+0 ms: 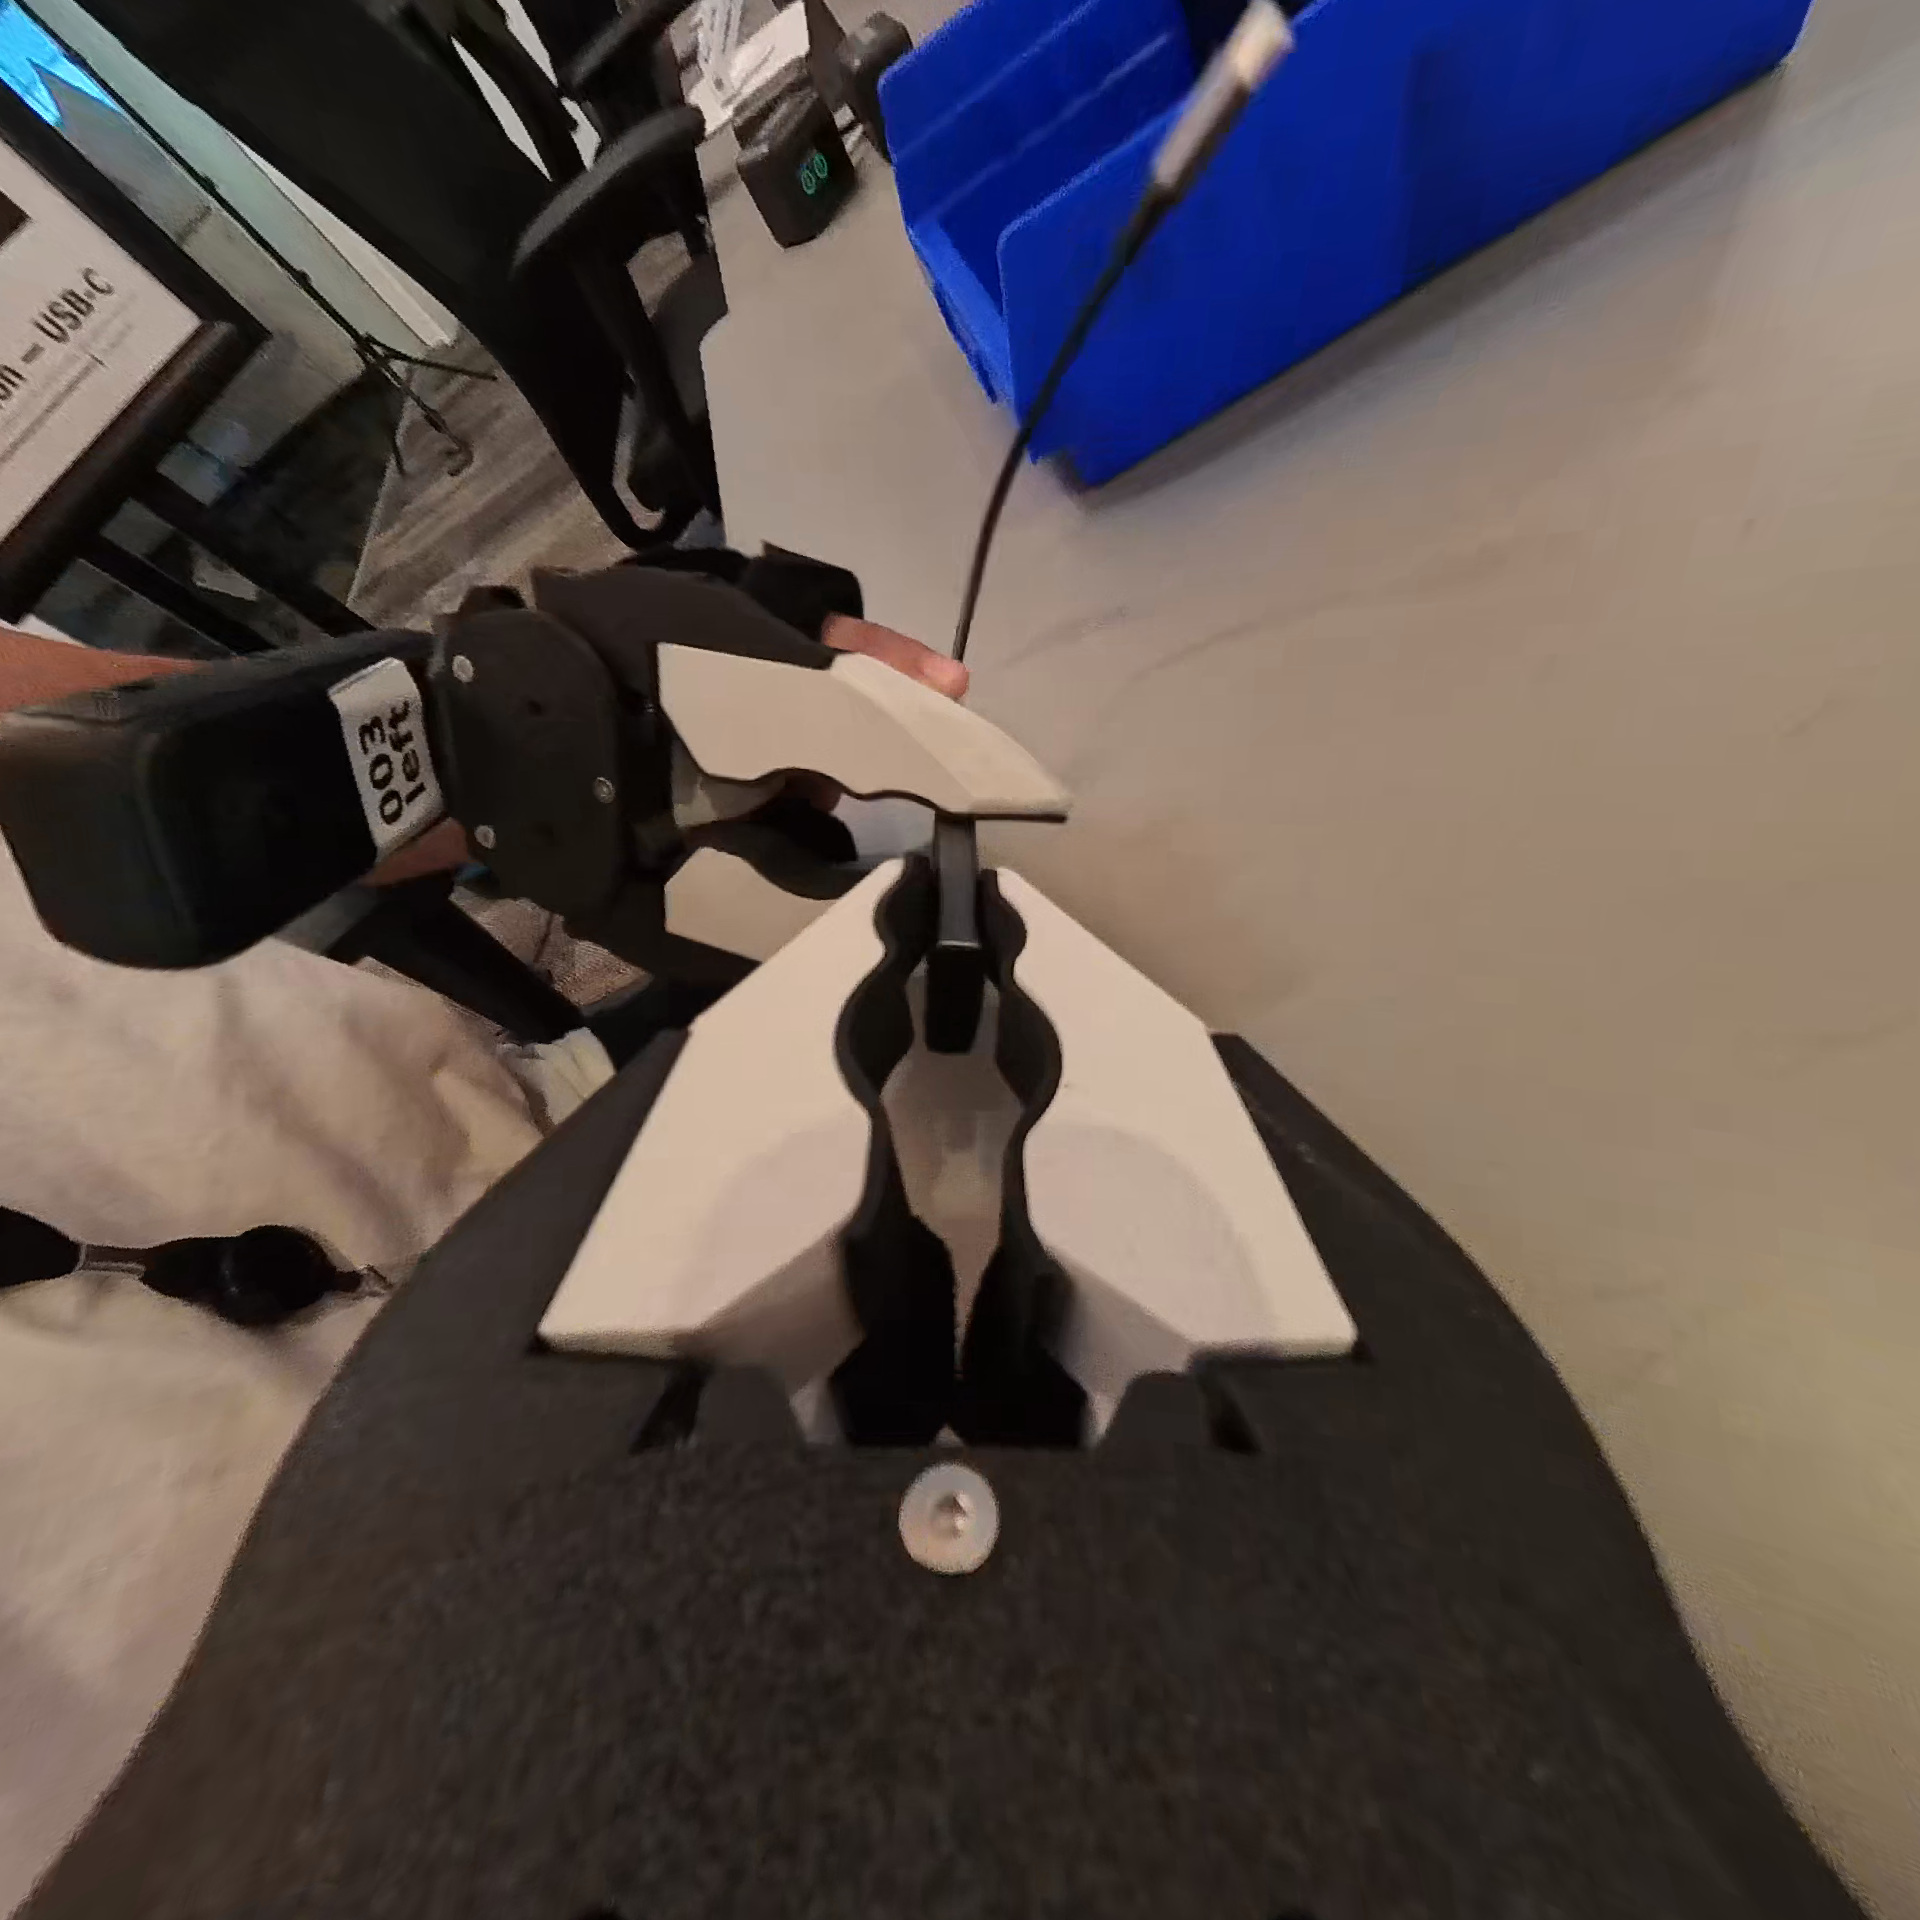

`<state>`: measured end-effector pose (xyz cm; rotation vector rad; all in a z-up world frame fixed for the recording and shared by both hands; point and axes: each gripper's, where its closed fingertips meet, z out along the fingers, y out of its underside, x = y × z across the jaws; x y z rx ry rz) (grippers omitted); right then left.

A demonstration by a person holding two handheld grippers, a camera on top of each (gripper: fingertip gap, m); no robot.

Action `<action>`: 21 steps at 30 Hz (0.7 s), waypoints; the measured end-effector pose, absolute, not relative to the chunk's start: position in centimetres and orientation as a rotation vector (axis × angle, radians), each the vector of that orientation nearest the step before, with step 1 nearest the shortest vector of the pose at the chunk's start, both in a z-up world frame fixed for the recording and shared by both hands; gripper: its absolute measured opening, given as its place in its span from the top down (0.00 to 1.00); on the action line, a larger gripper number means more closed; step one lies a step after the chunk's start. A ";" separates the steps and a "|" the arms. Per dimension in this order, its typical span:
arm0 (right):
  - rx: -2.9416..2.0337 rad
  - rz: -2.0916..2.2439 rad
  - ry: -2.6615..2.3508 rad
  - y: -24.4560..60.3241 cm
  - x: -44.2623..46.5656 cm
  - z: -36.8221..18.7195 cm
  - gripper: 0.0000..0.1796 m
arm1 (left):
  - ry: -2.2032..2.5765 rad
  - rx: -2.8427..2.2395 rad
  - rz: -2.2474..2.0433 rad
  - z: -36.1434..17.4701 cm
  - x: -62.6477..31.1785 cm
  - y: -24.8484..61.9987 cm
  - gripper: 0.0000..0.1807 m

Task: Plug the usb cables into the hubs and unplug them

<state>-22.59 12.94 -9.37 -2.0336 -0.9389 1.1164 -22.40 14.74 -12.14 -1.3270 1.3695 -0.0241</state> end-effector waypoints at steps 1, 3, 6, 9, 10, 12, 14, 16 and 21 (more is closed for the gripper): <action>-2.030 1.111 -0.930 13.1 -22.2 -9.1 0.96 | 1.351 -1.325 -0.035 -11.8 -22.3 14.7 0.87; -2.048 0.990 -0.916 14.1 -20.2 -9.0 0.96 | 1.320 -1.326 -0.051 -11.3 -22.5 14.7 0.80; -2.030 0.787 -0.860 16.2 -15.4 -6.5 0.96 | 1.300 -1.327 -0.138 -11.0 -22.7 14.1 0.77; -2.006 0.481 -0.757 19.1 -7.7 -2.1 0.95 | 1.302 -1.338 -0.197 -11.2 -22.7 13.8 0.81; -2.002 0.380 -0.710 20.0 -4.7 -0.6 0.95 | 1.303 -1.347 -0.194 -11.4 -22.7 13.9 0.82; -2.026 0.201 -0.645 21.5 1.1 1.6 0.96 | 1.308 -1.365 -0.187 -12.0 -22.7 14.2 0.84; -2.094 0.126 -0.604 22.7 6.0 2.1 0.96 | 1.311 -1.385 -0.196 -12.3 -22.6 14.2 0.84; -2.175 0.145 -0.608 23.5 9.5 1.2 0.96 | 1.298 -1.412 -0.218 -12.4 -22.5 14.2 0.85; -2.381 0.353 -0.776 26.4 13.4 -4.6 0.96 | 1.267 -1.467 -0.277 -12.6 -22.5 14.4 0.85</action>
